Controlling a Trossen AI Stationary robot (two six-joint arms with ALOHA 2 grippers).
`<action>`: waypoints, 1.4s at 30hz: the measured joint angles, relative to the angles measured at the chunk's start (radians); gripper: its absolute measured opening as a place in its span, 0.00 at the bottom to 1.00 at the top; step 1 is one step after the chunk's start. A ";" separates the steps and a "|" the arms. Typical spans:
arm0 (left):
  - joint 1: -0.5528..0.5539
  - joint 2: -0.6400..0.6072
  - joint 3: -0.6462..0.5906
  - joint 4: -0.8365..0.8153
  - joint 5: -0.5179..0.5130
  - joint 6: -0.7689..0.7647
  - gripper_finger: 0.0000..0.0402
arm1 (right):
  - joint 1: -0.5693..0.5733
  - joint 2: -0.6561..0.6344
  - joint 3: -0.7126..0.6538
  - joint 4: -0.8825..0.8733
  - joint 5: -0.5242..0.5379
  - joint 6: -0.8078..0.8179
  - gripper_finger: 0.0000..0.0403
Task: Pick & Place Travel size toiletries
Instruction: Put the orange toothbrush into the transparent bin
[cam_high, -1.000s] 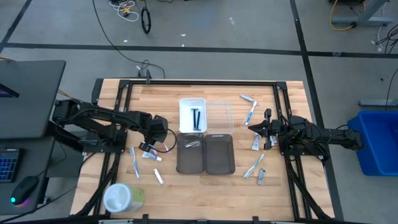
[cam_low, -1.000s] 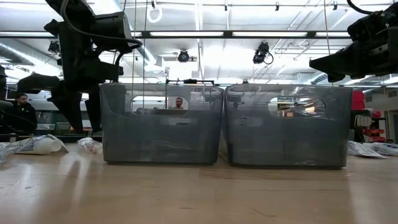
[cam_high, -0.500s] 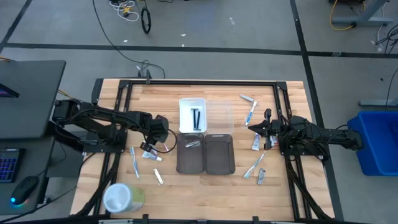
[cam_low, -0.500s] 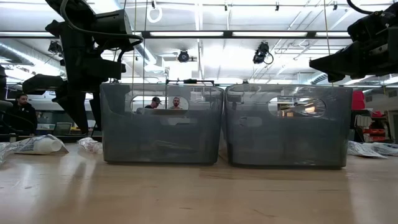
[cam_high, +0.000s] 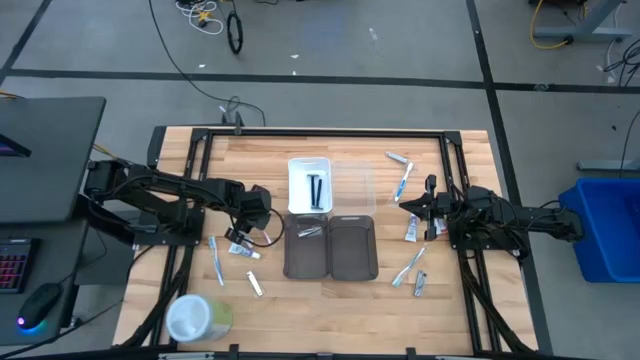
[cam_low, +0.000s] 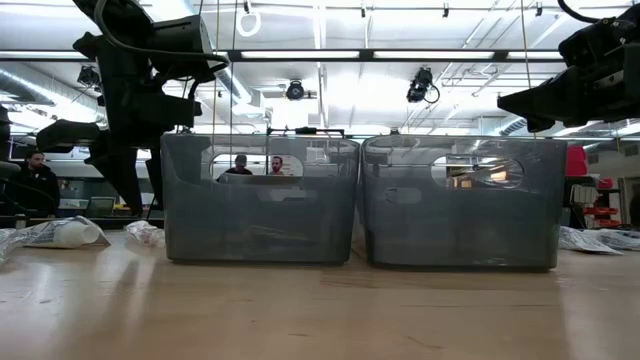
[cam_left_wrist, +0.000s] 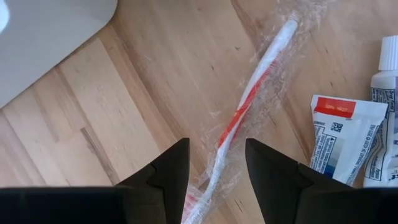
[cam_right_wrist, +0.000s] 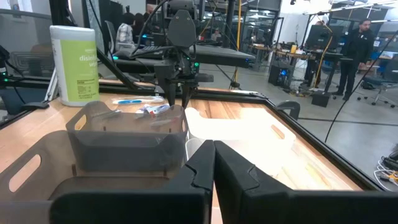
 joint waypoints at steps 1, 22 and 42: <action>0.000 0.000 0.000 0.000 0.001 0.000 0.41 | 0.000 0.000 0.000 0.000 0.000 0.000 0.03; 0.000 0.000 -0.078 0.067 -0.018 0.022 0.41 | 0.000 0.000 0.000 0.000 0.000 0.000 0.03; 0.000 0.000 -0.120 0.102 -0.002 -0.022 0.34 | 0.000 0.000 0.000 0.000 0.000 0.000 0.03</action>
